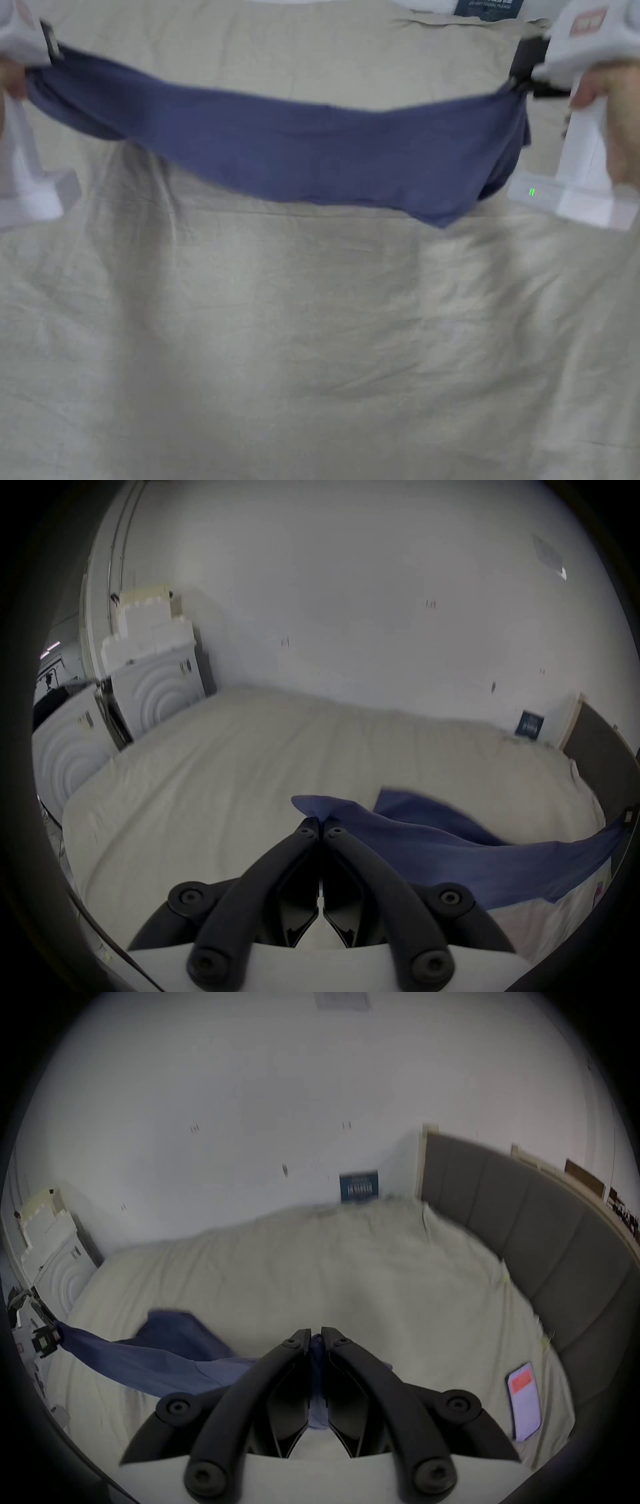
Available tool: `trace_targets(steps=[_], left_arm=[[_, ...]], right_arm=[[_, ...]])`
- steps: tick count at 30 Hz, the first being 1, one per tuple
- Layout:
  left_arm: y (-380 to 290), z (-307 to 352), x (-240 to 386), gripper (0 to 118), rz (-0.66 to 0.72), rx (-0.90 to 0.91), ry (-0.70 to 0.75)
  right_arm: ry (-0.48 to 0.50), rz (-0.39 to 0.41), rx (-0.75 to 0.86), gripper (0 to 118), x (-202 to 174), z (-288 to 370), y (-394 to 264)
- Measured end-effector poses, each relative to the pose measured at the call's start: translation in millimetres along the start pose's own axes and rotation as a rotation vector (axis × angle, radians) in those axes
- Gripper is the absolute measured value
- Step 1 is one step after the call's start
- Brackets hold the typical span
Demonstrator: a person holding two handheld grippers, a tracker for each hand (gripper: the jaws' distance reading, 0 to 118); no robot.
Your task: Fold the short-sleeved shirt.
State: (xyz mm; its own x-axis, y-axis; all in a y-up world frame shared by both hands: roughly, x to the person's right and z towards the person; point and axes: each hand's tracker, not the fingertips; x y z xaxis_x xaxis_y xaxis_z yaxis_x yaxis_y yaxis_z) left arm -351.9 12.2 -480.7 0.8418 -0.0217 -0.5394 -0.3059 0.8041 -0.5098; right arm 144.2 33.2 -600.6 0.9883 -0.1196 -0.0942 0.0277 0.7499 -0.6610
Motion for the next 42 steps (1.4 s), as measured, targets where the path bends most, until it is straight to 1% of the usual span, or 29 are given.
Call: trace_targets(steps=[3, 6, 7, 9, 11, 13, 16, 20, 22, 25, 28, 32, 36, 37, 38, 39, 40, 41, 42], left_arm=[[-49.0, -1.7, -16.8, 0, 0.008, -0.056, -0.015], [-92.5, 2.7, -35.4, 0, 0.002, -0.115, -0.005], [-102.6, 15.6, -42.4, 0, 0.005, -0.136, 0.002], [-127.2, 28.0, -56.0, 0, 0.028, -0.155, -0.002], [-150.1, 44.6, -68.6, 0, 0.065, -0.169, -0.010], [-170.6, 60.7, -80.3, 0, 0.080, -0.184, -0.026], [-201.6, 89.4, -94.4, 0, 0.137, -0.186, -0.040], [-237.3, 127.3, -113.6, 0, 0.139, -0.183, -0.043], [-251.9, 146.7, -123.1, 0, 0.156, -0.176, -0.051], [-271.5, 168.7, -135.5, 0, 0.177, -0.171, -0.056], [-290.0, 182.3, -142.2, 0, 0.175, -0.193, -0.059], [-310.8, 195.4, -144.6, 0, 0.141, -0.224, -0.047], [-320.2, 194.7, -147.4, 1, 0.166, -0.263, -0.042], [-319.3, 195.2, -147.1, 9, 0.178, -0.267, -0.038], [-318.5, 196.9, -147.1, 22, 0.190, -0.265, -0.025], [-317.9, 197.0, -147.6, 40, 0.188, -0.262, -0.025], [-316.3, 198.0, -148.7, 65, 0.182, -0.266, -0.010], [-314.9, 199.3, -151.1, 96, 0.176, -0.270, -0.003], [-313.7, 201.4, -154.9, 111, 0.175, -0.273, -0.006]], right_arm=[[-0.014, -0.015, -0.056, 6, 18.1, -4.7, -48.5], [0.009, -0.104, -0.105, 6, 37.2, 9.5, -97.7], [0.017, -0.146, -0.102, 6, 44.1, 13.9, -112.6], [0.021, -0.197, -0.125, 6, 56.9, 23.0, -139.5], [0.016, -0.224, -0.142, 6, 63.8, 37.1, -164.5], [0.015, -0.210, -0.151, 6, 68.7, 48.9, -182.7], [0.021, -0.178, -0.150, 6, 71.9, 73.6, -206.9], [0.031, -0.160, -0.138, 6, 81.3, 107.6, -232.9], [0.035, -0.167, -0.129, 6, 89.2, 123.2, -244.5], [0.041, -0.201, -0.125, 6, 101.8, 144.6, -261.1], [0.043, -0.203, -0.130, 6, 108.0, 163.7, -279.3], [0.040, -0.160, -0.154, 6, 110.3, 181.9, -303.0], [0.033, -0.121, -0.195, 6, 109.4, 182.8, -322.6], [0.035, -0.118, -0.217, 6, 107.8, 180.8, -326.9], [0.036, -0.126, -0.231, 8, 108.9, 177.4, -329.8], [0.030, -0.129, -0.236, 11, 108.1, 177.0, -331.7], [0.028, -0.122, -0.239, 17, 107.1, 177.9, -333.2], [0.020, -0.109, -0.235, 36, 106.5, 181.1, -333.8], [0.008, -0.091, -0.229, 55, 106.7, 185.1, -333.0]])
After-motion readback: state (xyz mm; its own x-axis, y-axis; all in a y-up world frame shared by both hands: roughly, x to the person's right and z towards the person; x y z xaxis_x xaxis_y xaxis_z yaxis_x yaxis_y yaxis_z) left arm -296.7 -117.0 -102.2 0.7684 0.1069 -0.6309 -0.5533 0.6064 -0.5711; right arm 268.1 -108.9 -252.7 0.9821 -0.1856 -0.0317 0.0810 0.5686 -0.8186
